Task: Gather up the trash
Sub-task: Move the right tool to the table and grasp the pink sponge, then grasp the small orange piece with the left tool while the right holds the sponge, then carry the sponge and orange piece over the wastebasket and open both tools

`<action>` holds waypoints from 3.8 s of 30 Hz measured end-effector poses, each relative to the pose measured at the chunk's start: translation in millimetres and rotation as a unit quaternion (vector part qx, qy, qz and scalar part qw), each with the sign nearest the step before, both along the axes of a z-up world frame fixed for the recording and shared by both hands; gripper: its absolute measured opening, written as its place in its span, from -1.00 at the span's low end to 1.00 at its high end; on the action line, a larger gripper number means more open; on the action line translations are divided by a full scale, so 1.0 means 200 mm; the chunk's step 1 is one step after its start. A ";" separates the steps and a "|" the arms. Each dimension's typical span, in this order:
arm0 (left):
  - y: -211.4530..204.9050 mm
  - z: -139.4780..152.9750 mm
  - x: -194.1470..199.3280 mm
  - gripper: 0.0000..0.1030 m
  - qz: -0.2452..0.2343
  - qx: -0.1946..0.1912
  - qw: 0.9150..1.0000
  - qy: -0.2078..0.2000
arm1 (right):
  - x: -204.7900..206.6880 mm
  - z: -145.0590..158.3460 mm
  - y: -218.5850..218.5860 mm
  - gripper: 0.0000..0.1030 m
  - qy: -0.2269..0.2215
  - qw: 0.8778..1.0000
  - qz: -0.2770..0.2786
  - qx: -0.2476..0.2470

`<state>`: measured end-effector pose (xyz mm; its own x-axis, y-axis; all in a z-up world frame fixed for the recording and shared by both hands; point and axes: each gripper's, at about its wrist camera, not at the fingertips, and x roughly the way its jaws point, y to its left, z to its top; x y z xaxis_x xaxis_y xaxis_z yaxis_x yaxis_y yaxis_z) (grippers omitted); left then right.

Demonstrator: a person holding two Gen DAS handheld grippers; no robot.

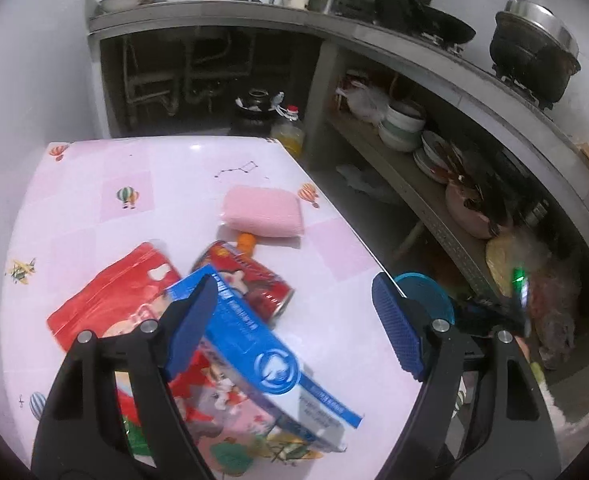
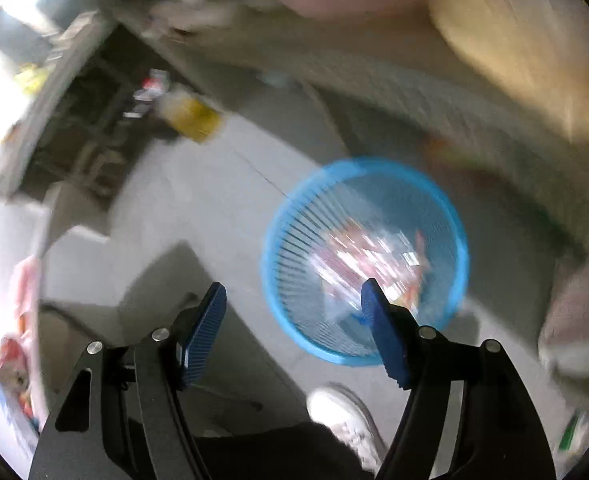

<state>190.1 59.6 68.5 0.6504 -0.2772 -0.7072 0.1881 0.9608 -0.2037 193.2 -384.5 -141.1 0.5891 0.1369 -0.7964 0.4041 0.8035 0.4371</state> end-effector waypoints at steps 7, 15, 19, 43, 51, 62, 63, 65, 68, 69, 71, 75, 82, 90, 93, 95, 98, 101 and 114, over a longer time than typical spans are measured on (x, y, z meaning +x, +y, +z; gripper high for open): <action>0.12 -0.01 -0.09 0.48 0.018 -0.009 1.000 -0.011 | 0.23 0.71 0.61 0.79 -0.179 0.948 0.242 -0.108; 0.24 -0.02 -0.21 0.57 0.025 -0.019 0.999 -0.017 | 0.79 0.90 1.52 0.87 -0.187 0.817 0.523 -0.155; 0.30 -0.05 -0.24 0.57 0.030 -0.032 0.999 -0.009 | 1.04 0.80 1.76 0.87 -0.140 0.798 0.562 -0.167; 0.41 -0.10 -0.23 0.57 0.035 -0.060 0.998 -0.010 | 1.08 0.54 1.81 0.49 -0.056 0.849 0.519 -0.083; 0.30 0.01 0.08 0.57 -0.011 -0.044 0.999 0.014 | 0.84 0.57 1.50 0.49 -0.061 0.907 0.413 -0.061; -0.13 -0.29 0.90 0.21 -0.106 0.150 0.967 0.174 | 0.44 0.58 1.25 0.49 -0.044 0.940 0.333 -0.055; -0.16 -0.35 0.95 0.16 -0.111 0.161 0.961 0.197 | 0.42 0.58 1.25 0.49 -0.044 0.941 0.329 -0.067; -0.17 -0.44 1.02 0.08 -0.110 0.162 0.953 0.229 | 0.38 0.57 1.26 0.49 -0.046 0.940 0.330 -0.077; -0.19 -0.55 1.09 -0.05 -0.107 0.179 0.942 0.264 | 0.34 0.54 1.30 0.49 -0.042 0.933 0.340 -0.112; -0.19 -0.58 1.10 -0.10 -0.107 0.183 0.939 0.272 | 0.33 0.53 1.31 0.49 -0.041 0.931 0.342 -0.120; -0.19 -0.64 1.12 -0.17 -0.109 0.190 0.931 0.293 | 0.32 0.52 1.31 0.49 -0.036 0.932 0.341 -0.121; -0.17 -0.68 1.14 -0.43 -0.115 0.196 0.925 0.304 | 0.31 0.50 1.28 0.50 -0.034 0.934 0.336 -0.117; -0.21 -0.65 1.15 -0.75 -0.128 0.199 0.929 0.286 | 0.31 0.49 1.29 0.57 -0.033 0.934 0.336 -0.118; -0.24 -0.49 1.15 -0.79 -0.124 0.175 0.950 0.226 | 0.32 0.46 1.32 0.67 -0.017 0.928 0.347 -0.137; -0.28 -0.43 1.09 -0.79 -0.123 0.163 0.958 0.200 | 0.32 0.45 1.34 0.67 -0.014 0.925 0.350 -0.148; -0.29 -0.36 1.05 -0.80 -0.126 0.158 0.964 0.175 | 0.32 0.44 1.36 0.67 -0.011 0.924 0.348 -0.160; -0.33 -0.29 0.96 -0.80 -0.133 0.147 0.969 0.145 | 0.31 0.44 1.37 0.60 -0.012 0.922 0.348 -0.170; -0.35 -0.22 0.89 -0.80 -0.139 0.130 0.974 0.124 | 0.28 0.45 1.37 0.56 -0.014 0.920 0.349 -0.176; -0.51 0.03 0.65 -0.80 -0.174 0.095 0.978 0.068 | 0.12 0.62 1.15 0.54 -0.062 0.946 0.284 -0.142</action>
<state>319.4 -41.8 75.0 0.4366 -0.3209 -0.8405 0.4946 0.8660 -0.0737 217.9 -154.8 -17.6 0.5756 0.2505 -0.7784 -0.1687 0.9678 0.1867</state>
